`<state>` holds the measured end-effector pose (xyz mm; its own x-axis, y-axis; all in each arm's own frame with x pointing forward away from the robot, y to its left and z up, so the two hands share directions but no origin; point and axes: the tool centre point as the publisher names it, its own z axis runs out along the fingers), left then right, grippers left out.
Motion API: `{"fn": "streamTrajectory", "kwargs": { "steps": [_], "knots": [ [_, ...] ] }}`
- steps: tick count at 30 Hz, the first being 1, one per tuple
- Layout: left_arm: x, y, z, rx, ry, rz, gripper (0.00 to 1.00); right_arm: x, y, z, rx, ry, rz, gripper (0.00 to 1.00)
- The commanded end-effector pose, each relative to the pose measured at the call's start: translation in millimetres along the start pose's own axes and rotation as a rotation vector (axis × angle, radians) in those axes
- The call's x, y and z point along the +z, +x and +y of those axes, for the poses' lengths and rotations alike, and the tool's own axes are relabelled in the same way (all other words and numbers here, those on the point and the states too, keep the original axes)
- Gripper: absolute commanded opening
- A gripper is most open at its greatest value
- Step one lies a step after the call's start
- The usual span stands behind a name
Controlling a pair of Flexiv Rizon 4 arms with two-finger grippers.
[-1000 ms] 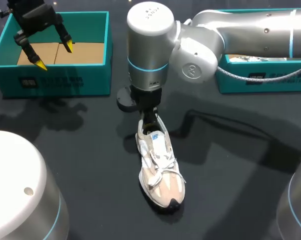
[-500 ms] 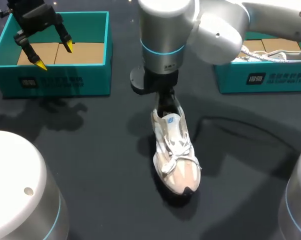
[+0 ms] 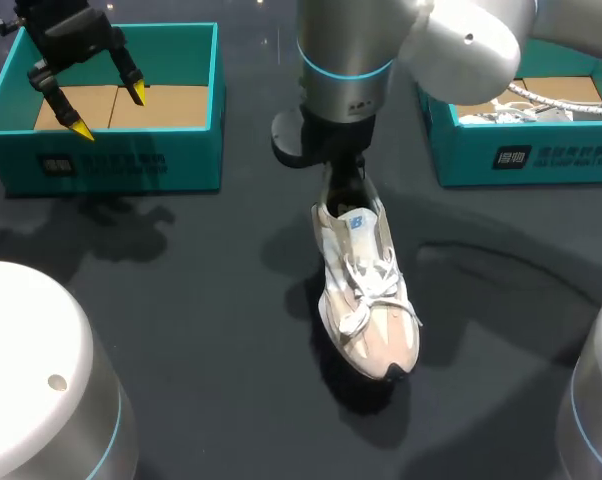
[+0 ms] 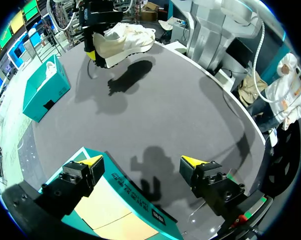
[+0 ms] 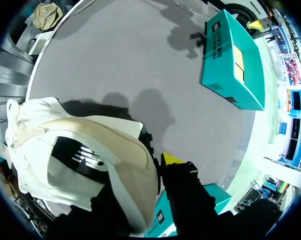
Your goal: Take the shoe out of the shoebox, open the shoe tongue, remove and reinsert the insole, then place the shoe into the shoebox
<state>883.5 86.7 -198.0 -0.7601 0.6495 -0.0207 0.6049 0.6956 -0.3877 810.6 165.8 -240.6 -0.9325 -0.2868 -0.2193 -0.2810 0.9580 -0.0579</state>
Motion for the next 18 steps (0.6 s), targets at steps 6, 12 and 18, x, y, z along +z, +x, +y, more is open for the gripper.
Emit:
{"fn": "streamTrajectory", "kwargs": {
  "steps": [6,12,18],
  "knots": [
    [-1,-0.2,0,0.0,-0.001,0.002,1.0,-28,-43.9,-56.0,0.014,0.085,-0.031,0.0],
    [-1,-0.2,0,0.0,-0.001,0.002,1.0,-44,-88.8,-100.5,-0.091,0.113,-0.056,0.0],
    [-1,-0.2,0,0.0,-0.001,0.002,1.0,-39,-100.6,-109.4,-0.223,0.084,-0.066,0.0]
  ]
}}
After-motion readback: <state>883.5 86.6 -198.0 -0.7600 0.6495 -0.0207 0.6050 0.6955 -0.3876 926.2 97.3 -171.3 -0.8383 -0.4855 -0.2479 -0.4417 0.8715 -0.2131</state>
